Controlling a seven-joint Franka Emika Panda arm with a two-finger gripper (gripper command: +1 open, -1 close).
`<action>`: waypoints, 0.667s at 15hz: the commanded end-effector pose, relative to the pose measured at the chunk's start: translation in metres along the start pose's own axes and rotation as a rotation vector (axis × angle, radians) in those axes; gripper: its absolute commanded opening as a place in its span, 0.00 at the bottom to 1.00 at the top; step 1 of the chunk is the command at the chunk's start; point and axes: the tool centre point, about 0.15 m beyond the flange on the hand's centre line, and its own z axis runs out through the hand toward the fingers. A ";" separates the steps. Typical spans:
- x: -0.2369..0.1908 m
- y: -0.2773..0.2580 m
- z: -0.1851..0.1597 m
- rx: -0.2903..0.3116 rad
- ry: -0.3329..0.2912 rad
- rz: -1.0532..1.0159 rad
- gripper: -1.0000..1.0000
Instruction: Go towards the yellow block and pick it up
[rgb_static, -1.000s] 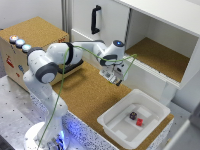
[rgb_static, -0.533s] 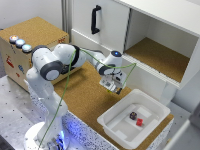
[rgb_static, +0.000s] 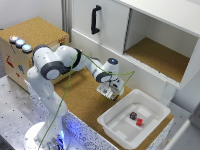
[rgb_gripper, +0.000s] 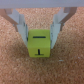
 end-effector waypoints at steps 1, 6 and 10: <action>-0.005 0.005 -0.046 0.019 0.060 0.022 1.00; 0.012 0.043 -0.101 0.059 0.101 0.074 1.00; 0.028 0.077 -0.157 0.087 0.142 0.018 1.00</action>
